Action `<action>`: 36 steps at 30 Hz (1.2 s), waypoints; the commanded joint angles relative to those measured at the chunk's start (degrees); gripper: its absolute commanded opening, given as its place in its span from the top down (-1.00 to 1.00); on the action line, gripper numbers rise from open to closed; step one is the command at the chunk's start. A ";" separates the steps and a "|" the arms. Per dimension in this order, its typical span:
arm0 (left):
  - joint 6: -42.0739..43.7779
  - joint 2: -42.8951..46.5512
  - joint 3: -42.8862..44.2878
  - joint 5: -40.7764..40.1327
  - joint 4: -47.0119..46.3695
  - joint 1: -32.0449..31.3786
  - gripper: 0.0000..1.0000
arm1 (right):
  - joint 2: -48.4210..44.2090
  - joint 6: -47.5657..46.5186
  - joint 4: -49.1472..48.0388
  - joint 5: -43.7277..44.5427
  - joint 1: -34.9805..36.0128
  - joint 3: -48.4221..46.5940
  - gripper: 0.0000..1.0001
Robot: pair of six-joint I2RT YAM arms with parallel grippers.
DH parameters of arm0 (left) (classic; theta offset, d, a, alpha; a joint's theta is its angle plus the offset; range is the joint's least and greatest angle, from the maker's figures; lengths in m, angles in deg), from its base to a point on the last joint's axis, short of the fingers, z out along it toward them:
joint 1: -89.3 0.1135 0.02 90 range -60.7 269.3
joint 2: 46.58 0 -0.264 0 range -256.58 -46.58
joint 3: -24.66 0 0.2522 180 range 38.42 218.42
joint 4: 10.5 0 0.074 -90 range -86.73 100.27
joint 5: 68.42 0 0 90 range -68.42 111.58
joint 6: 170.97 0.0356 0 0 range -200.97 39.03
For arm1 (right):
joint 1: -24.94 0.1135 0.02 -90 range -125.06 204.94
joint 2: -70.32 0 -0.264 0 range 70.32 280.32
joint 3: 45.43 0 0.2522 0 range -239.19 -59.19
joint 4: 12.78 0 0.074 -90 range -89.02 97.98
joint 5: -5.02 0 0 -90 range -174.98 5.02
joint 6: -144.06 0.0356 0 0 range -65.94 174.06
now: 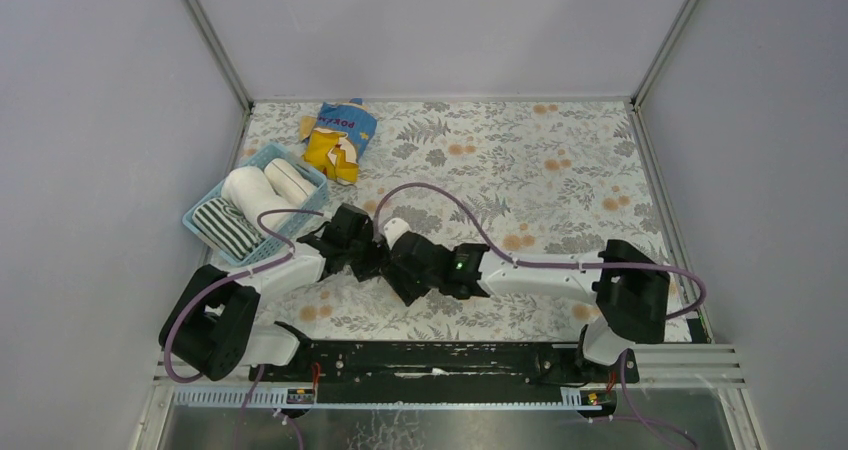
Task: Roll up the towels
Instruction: Roll the towel at the center of the board.
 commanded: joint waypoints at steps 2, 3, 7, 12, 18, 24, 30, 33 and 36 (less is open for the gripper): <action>1.10 -2.21 -1.19 -4.57 4.77 -0.48 -0.08 | 5.54 -5.77 7.96 16.91 5.86 -6.60 -0.32; 1.10 -2.31 -1.23 -4.48 4.77 -0.45 -0.08 | 6.59 -5.68 8.35 18.09 6.58 -7.05 -0.31; 1.09 -2.49 -1.17 -4.54 4.77 -0.64 -0.08 | 10.08 -5.42 6.95 19.52 8.25 -7.06 -0.25; 1.01 -2.68 -0.97 -4.52 4.77 -0.77 -0.08 | 13.52 -4.75 6.73 26.17 9.20 -6.32 -0.20; 1.01 -2.51 0.00 -3.96 5.01 -0.73 -0.11 | 16.96 -5.72 7.63 25.91 9.20 -5.75 -0.02; -0.09 2.47 1.89 -7.59 9.32 -0.54 -0.31 | 12.28 -5.74 1.12 11.68 6.73 -1.10 0.42; -1.19 10.49 1.21 -9.55 13.67 1.17 -0.59 | 6.06 -1.39 -14.63 -14.87 -2.52 7.83 0.52; -1.69 15.10 -0.54 -9.10 14.06 1.64 -0.67 | 5.58 2.65 -22.23 -25.62 -6.55 11.35 0.52; -1.59 16.83 -0.91 -6.99 14.53 1.73 -0.70 | 5.98 7.90 -30.44 -33.71 -10.45 15.10 0.51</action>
